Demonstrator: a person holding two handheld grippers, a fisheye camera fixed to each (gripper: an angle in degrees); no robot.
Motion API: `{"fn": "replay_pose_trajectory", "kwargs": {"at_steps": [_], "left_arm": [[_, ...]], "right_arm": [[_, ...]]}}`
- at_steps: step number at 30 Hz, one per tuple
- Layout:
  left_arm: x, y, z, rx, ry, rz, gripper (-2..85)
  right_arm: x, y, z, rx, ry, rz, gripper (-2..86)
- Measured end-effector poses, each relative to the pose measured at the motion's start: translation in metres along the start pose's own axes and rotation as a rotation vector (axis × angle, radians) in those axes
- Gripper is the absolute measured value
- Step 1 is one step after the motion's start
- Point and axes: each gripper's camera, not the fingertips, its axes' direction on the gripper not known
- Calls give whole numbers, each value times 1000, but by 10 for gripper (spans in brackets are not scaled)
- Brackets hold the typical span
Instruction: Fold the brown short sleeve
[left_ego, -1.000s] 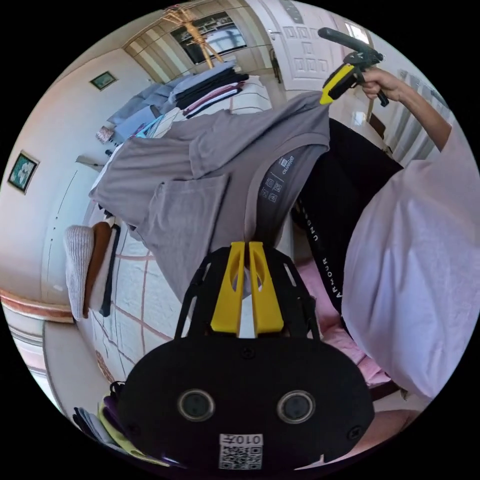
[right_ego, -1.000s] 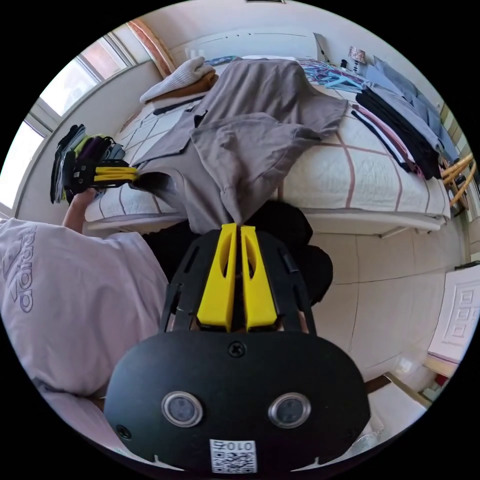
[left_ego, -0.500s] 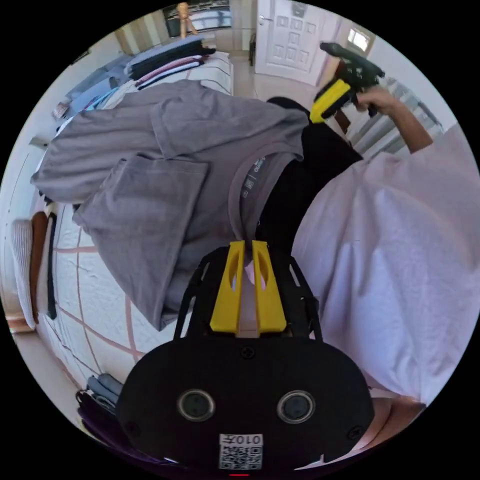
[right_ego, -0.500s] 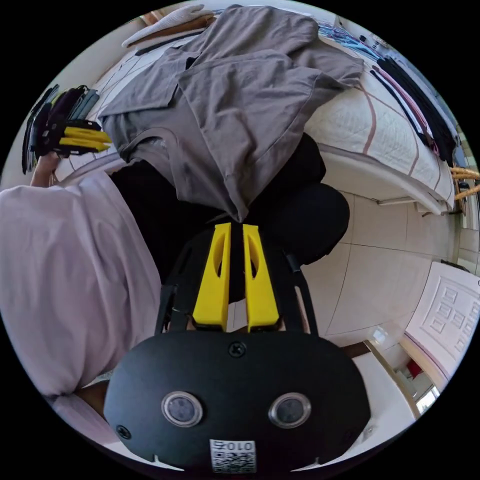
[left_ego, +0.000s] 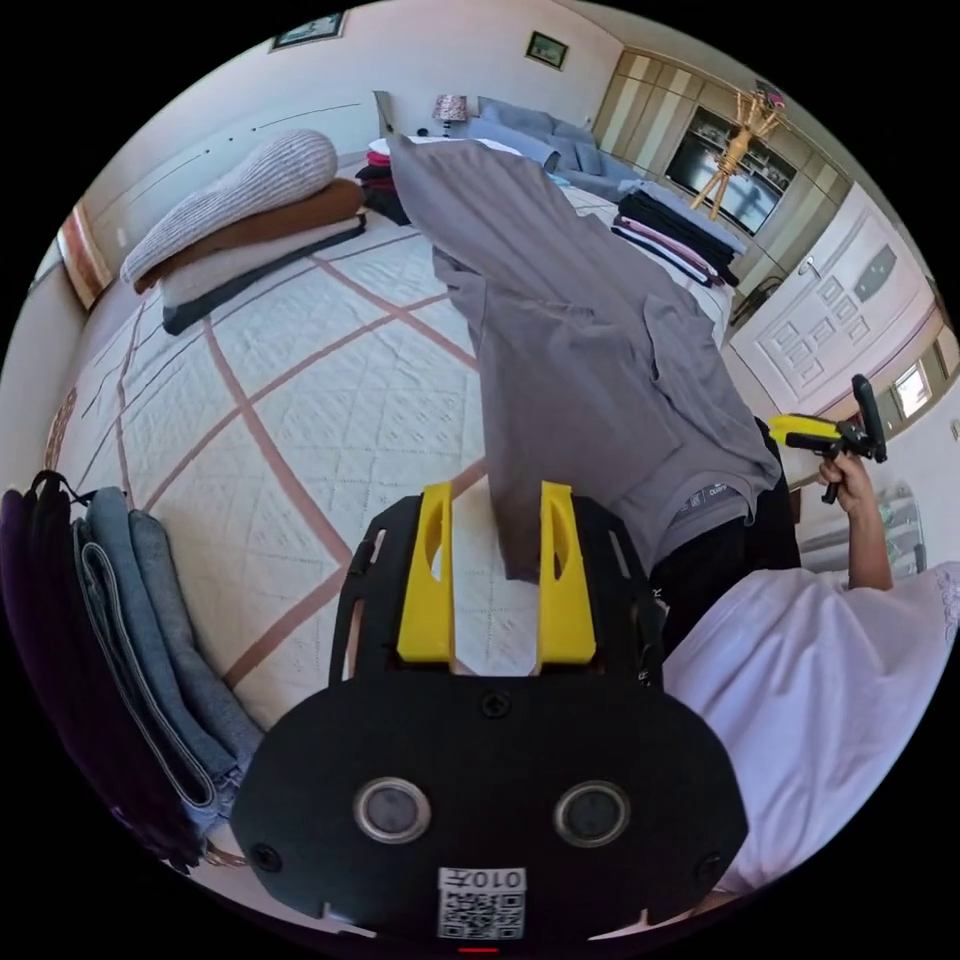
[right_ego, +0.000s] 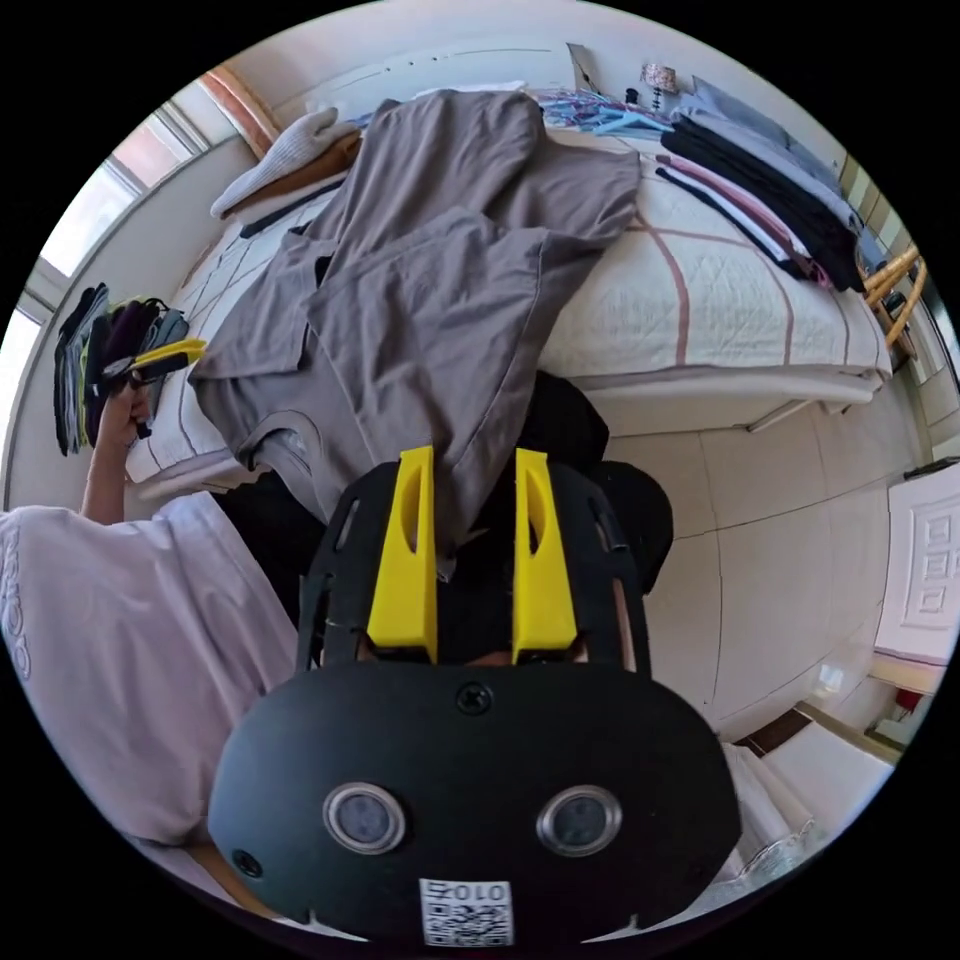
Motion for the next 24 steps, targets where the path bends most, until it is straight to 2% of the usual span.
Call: {"fn": "replay_pose_trajectory", "kwargs": {"at_steps": [5,14,19,24], "left_arm": [[-32,-15,-12,-1,117,-51,110],[-34,-45,-46,-67,101,16,32],[-75,-46,-88,18,272,-65,3],[-94,-20,-160,90,279,-127,-1]], "right_arm": [[13,3,29,-40,-56,72,119],[27,-4,42,-48,-48,136,89],[47,-3,35,-54,-150,132,35],[70,10,-3,29,-228,123,33]]}}
